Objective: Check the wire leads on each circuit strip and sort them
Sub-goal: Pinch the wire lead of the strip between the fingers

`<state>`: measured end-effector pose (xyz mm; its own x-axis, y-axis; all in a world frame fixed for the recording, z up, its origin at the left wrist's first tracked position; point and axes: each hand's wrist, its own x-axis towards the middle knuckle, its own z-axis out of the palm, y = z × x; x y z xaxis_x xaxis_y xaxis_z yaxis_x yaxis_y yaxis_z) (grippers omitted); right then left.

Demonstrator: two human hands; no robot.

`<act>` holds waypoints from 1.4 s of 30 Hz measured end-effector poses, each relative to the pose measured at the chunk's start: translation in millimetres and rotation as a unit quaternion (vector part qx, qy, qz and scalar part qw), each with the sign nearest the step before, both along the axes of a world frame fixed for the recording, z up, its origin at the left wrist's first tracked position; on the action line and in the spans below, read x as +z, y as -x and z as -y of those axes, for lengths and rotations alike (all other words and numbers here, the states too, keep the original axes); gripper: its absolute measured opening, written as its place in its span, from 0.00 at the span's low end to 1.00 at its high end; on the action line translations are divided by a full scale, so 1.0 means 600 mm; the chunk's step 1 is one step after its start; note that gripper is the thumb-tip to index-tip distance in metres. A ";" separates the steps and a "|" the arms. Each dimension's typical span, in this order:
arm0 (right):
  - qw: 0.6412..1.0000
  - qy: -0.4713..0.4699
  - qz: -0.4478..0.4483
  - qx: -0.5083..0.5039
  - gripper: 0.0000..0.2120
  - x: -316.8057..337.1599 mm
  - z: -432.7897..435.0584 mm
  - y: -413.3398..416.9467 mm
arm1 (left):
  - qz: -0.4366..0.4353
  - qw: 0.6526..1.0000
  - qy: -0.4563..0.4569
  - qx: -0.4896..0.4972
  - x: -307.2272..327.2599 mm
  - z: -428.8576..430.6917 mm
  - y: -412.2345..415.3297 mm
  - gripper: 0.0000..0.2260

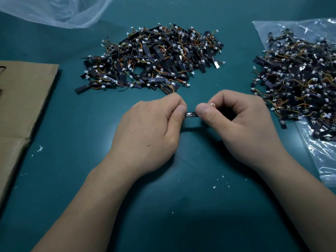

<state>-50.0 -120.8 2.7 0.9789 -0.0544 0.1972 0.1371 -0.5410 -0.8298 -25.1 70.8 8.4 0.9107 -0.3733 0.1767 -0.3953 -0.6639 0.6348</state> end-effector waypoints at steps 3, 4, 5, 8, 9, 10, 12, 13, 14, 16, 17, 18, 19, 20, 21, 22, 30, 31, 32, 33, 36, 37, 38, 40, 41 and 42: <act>0.999 -0.020 0.023 0.022 0.10 0.002 0.000 0.001 | 0.017 0.999 -0.032 -0.025 0.001 -0.001 0.001 0.11; 0.999 -0.020 0.031 0.031 0.08 0.002 0.001 0.001 | 0.024 0.998 -0.052 -0.041 0.002 -0.001 0.002 0.10; 0.999 -0.019 0.034 0.037 0.08 0.001 0.002 0.001 | 0.032 0.996 -0.068 -0.056 0.003 0.000 0.003 0.09; 0.999 -0.020 0.019 0.028 0.09 0.000 0.000 0.001 | 0.038 0.995 -0.066 -0.064 0.001 0.000 0.002 0.09; 0.999 -0.024 0.017 0.023 0.10 0.000 -0.001 0.001 | 0.036 0.996 -0.060 -0.060 -0.001 0.000 0.002 0.09; 0.999 -0.025 0.017 0.019 0.11 0.001 -0.002 0.002 | 0.036 0.997 -0.052 -0.054 -0.003 0.000 0.002 0.10; 0.999 -0.011 0.015 0.026 0.15 0.003 -0.003 0.003 | 0.021 0.999 -0.018 -0.034 -0.004 0.000 0.002 0.10; 0.999 -0.002 0.010 0.040 0.17 0.005 -0.004 0.004 | 0.004 1.000 0.011 -0.022 -0.004 -0.001 0.001 0.11; 0.998 0.004 0.005 0.056 0.18 0.006 -0.004 0.004 | -0.012 0.999 0.041 -0.012 -0.004 -0.002 -0.001 0.11; 0.997 0.013 -0.001 0.077 0.17 0.006 -0.002 0.006 | -0.027 0.997 0.075 0.000 -0.002 -0.004 -0.002 0.11; 0.997 0.016 -0.002 0.081 0.17 0.005 -0.001 0.006 | -0.030 0.996 0.078 0.001 0.000 -0.004 -0.003 0.11; 0.996 0.013 -0.003 0.083 0.16 0.005 0.001 0.006 | -0.033 0.996 0.079 -0.001 0.001 -0.004 -0.003 0.11; 0.996 0.007 -0.003 0.084 0.16 0.004 0.002 0.005 | -0.036 0.996 0.082 -0.005 0.002 -0.004 -0.002 0.11; 0.996 -0.001 -0.002 0.084 0.16 0.004 0.002 0.005 | -0.041 0.995 0.089 -0.011 0.003 -0.004 -0.001 0.11; 0.996 -0.009 0.001 0.085 0.16 0.005 0.002 0.005 | -0.045 0.994 0.095 -0.016 0.004 -0.005 -0.001 0.11; 0.996 -0.014 0.004 0.086 0.15 0.005 0.002 0.005 | -0.047 0.994 0.099 -0.022 0.005 -0.005 0.000 0.10; 0.995 -0.004 0.032 0.090 0.16 0.007 -0.001 0.003 | -0.063 0.994 0.080 -0.030 0.006 -0.003 0.000 0.10; 0.996 0.000 0.035 0.087 0.15 0.006 -0.001 0.002 | -0.061 0.995 0.071 -0.032 0.005 -0.003 0.000 0.10; 0.996 0.005 0.033 0.086 0.15 0.006 -0.001 0.002 | -0.054 0.996 0.061 -0.033 0.005 -0.002 0.000 0.11; 0.996 0.011 0.030 0.084 0.15 0.006 -0.001 0.002 | -0.047 0.997 0.053 -0.032 0.004 -0.002 -0.001 0.11; 0.996 0.011 0.025 0.089 0.15 0.007 -0.001 0.003 | -0.045 0.997 0.062 -0.030 0.003 -0.002 -0.001 0.10; 0.995 0.009 0.025 0.091 0.15 0.008 -0.001 0.003 | -0.044 0.996 0.065 -0.032 0.003 -0.003 0.000 0.10; 0.995 0.009 0.023 0.092 0.15 0.008 -0.001 0.003 | -0.038 0.997 0.061 -0.034 0.003 -0.002 0.001 0.10; 0.996 0.012 0.018 0.089 0.15 0.007 0.000 0.002 | -0.026 0.998 0.047 -0.035 0.004 -0.001 0.002 0.11; 0.996 0.013 0.017 0.088 0.15 0.007 0.000 0.002 | -0.029 0.998 0.049 -0.033 0.004 0.000 0.001 0.11; 0.996 0.014 0.017 0.088 0.15 0.008 0.000 0.002 | -0.037 0.997 0.058 -0.031 0.005 0.000 0.001 0.11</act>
